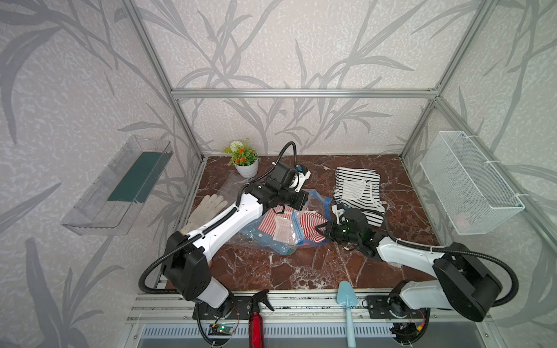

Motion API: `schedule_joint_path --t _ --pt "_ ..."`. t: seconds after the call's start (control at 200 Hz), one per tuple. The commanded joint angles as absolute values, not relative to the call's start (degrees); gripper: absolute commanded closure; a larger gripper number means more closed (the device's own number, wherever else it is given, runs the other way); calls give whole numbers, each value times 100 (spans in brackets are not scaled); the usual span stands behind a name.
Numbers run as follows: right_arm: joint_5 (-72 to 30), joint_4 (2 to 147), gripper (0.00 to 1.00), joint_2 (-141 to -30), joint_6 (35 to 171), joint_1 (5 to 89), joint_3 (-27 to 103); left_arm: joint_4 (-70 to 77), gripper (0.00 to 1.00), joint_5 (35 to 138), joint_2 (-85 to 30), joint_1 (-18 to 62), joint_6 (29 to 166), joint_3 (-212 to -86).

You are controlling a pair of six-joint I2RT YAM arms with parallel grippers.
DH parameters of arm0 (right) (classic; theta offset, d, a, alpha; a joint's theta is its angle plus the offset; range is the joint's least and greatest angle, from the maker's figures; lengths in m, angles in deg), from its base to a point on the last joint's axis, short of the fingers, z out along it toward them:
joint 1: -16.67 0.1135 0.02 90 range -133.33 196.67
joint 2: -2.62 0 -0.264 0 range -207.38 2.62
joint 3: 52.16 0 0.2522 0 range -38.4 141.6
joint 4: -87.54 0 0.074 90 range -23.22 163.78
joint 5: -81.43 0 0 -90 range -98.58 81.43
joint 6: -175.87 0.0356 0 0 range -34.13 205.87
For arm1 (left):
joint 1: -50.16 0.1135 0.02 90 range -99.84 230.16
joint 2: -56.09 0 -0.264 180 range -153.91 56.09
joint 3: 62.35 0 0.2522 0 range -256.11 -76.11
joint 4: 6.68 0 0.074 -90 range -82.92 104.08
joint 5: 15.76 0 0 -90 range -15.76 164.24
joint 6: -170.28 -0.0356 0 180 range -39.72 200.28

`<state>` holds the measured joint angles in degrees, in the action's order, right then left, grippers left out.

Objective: Take the tank top out of the vacuum bag
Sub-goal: Take out the tank top from the vacuum bag.

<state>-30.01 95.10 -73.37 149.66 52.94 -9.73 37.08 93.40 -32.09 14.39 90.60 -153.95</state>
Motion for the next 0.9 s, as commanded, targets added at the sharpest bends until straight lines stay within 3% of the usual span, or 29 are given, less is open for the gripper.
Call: schedule_joint_path --t 0.0,0.26,0.9 --pt "-2776 8923 100 -6820 14898 5331 -733 3764 100 9314 -3187 1457 9063 -15595" --pt "-2517 7465 100 -6080 14760 5361 -153 3758 100 9192 -3110 1482 9038 -15591" --pt "-1869 5491 100 -4441 14807 5371 459 3779 100 9203 -3215 1547 9033 -15630"
